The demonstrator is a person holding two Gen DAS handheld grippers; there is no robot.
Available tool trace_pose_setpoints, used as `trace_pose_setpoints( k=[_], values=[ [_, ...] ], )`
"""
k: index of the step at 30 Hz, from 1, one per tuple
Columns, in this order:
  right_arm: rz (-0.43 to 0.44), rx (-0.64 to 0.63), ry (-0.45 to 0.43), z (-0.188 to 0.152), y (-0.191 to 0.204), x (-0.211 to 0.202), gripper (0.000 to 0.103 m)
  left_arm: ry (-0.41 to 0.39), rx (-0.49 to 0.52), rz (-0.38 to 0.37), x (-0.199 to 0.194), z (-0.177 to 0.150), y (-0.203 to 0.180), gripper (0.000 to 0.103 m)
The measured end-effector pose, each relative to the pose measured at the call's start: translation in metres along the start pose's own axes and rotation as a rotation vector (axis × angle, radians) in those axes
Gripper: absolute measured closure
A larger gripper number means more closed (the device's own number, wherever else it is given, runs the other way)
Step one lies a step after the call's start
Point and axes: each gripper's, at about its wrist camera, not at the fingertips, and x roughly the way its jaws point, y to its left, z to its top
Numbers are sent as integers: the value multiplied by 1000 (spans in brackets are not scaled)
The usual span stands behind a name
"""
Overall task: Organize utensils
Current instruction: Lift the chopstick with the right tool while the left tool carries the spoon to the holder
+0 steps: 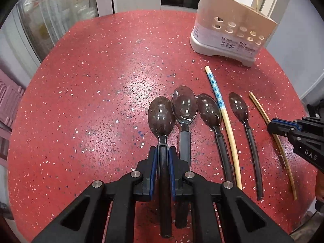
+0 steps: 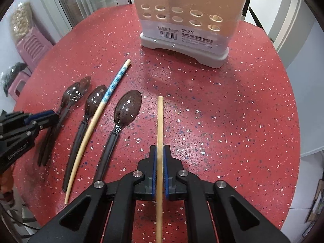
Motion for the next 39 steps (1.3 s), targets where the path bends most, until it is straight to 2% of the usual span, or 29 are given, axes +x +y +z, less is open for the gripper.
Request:
trace_pose_setpoints(
  k=[8,17,27,39],
  values=[
    [114,16,-101,-3,-11,-25,97,-117,-71,-32,-24,-8,-1,67],
    [235,72,-232,-3,-32,-67,97,-266,-115,-71,-65,3,-8,67],
    [258,88,-383,21,-35,-116,97,-424,-135,-127,-108,43,-21,67],
    [199,124,-583,89,-66,-182,97,-599,-170,-182,-137,128,-28,67]
  ],
)
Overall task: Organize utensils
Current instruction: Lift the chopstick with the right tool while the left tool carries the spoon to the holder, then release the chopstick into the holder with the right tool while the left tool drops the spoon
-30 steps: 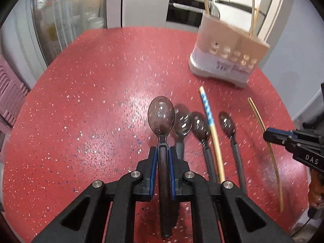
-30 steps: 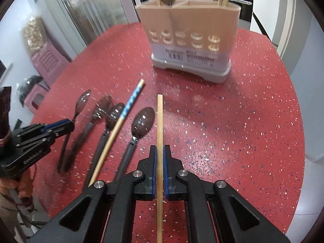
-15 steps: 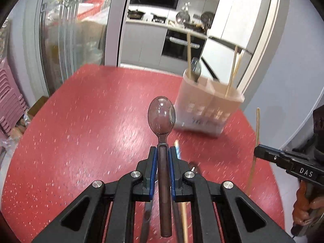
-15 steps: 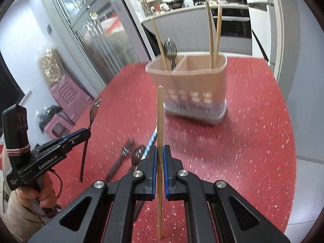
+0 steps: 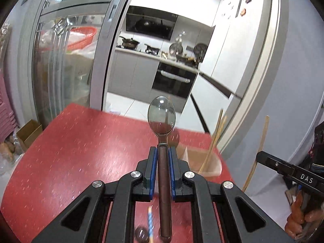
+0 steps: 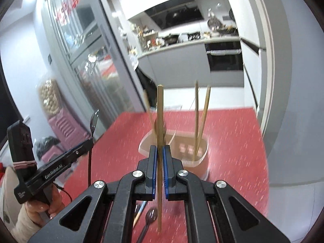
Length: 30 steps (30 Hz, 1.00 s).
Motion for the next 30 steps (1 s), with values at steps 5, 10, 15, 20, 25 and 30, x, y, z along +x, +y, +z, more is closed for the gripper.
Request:
trace_pose_setpoints(
  k=[5,10,15,20,25,30],
  values=[
    [-25,0,-55,36,-2,6,97,-52,-16,-2,25,28,-7,67],
    [-31,3,-85,60,-6,18,97,-80,-3,-7,49,37,-17,67],
    [-44,10,-125,77,-12,31,97,-117,39,7,73,41,-28,67],
    [-58,11,-152,80,-18,46,97,-143,12,9,96,36,-24,67],
    [-68,-2,-175,76,-22,61,97,-160,1,25,114,26,-18,67],
    [-81,-36,-186,66,-22,78,97,-176,33,56,127,13,-18,67]
  ],
)
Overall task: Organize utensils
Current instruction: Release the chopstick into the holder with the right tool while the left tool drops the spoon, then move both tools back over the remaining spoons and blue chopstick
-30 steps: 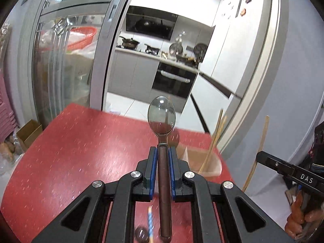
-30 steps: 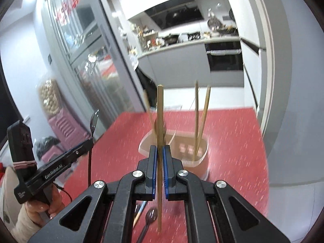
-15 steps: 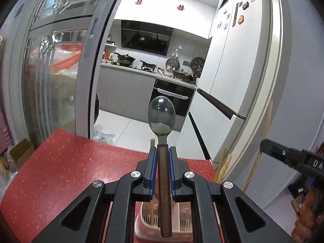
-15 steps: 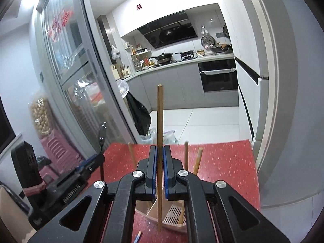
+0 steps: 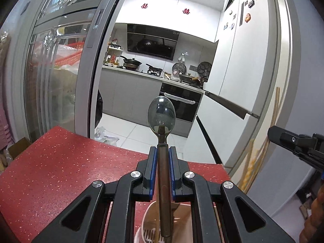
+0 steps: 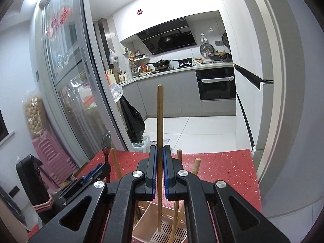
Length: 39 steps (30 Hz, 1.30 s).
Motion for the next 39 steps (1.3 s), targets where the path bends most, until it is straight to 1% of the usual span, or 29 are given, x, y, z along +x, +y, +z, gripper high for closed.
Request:
trace_pose_setpoints(
  k=[5,10,17,23,30,31,33,34,35,39],
  values=[
    [-16,-43,-5,-17,3,13,97,-8,41,11,5,-13,-3,67],
    [-31,-60,26,-37,3,24,97,3,89,30,5,-27,-6,67],
    [-34,-37,90,-55,-4,31,97,63,109,56,5,-37,-6,67],
    [-41,-23,122,-59,-7,33,97,127,140,71,6,-44,-9,67],
    [-24,0,164,-57,-8,36,96,165,145,82,4,-43,-12,66],
    [-22,4,165,-56,-9,36,94,169,143,85,3,-43,-12,66],
    [-13,14,168,-56,-9,36,82,175,138,88,1,-42,-11,66],
    [-4,22,167,-56,-10,36,70,174,139,89,0,-42,-11,66],
    [1,32,162,-55,-11,34,64,173,143,93,0,-42,-12,66],
    [4,44,143,-54,-13,25,64,176,147,93,-2,-41,-12,66]
  ],
)
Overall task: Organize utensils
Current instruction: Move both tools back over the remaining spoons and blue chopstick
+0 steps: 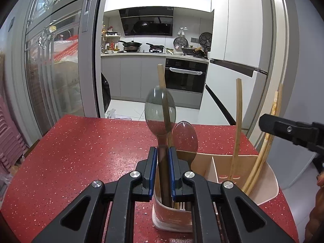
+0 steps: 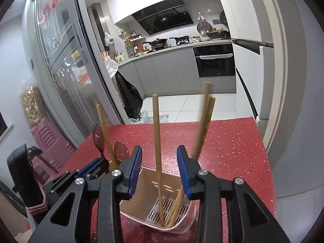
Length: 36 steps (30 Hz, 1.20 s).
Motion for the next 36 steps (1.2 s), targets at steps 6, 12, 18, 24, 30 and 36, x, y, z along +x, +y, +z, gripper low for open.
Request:
trace_pose_setpoints(
  k=[6,12,18,24,30,36],
  values=[
    [10,11,-17,-5,-1,-16,62,-9,-20,-31,-2,0,3,66],
    [14,29,-11,-14,-5,-29,61,0,-48,-36,-8,3,9,66],
    [13,53,16,-25,-7,-40,55,1,-25,-38,-27,6,10,66],
    [11,66,64,-48,-3,-50,48,40,-43,-44,-47,-3,22,66],
    [-7,92,133,-71,-3,-52,48,69,-53,18,-66,-21,30,0],
    [-12,92,175,-89,4,-59,40,99,-35,32,-78,-37,35,0]
  ],
)
